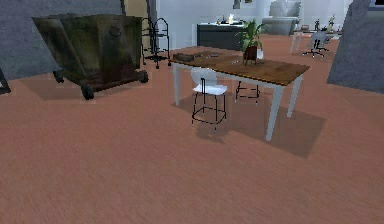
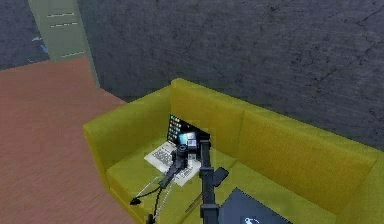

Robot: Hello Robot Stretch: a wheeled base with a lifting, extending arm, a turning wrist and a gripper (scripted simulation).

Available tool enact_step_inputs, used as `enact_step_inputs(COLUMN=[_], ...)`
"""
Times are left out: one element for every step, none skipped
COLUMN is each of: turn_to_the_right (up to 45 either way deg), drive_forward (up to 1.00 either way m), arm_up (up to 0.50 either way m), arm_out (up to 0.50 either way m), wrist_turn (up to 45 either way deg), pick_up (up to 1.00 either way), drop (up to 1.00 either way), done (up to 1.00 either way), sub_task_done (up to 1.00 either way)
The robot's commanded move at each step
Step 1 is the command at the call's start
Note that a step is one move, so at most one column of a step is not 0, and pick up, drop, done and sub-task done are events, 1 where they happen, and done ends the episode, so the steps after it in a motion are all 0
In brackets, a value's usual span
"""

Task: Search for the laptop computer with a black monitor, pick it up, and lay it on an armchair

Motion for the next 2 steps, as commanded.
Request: enact_step_inputs(turn_to_the_right=[0.0, 0.0], drive_forward=[0.00, 0.00], arm_up=[0.00, 0.00], arm_out=[0.00, 0.02], wrist_turn=[45.0, 0.0], pick_up=[0.00, 0.00], drop=[0.00, 0.00], done=[0.00, 0.00], sub_task_done=[0.00, 0.00])
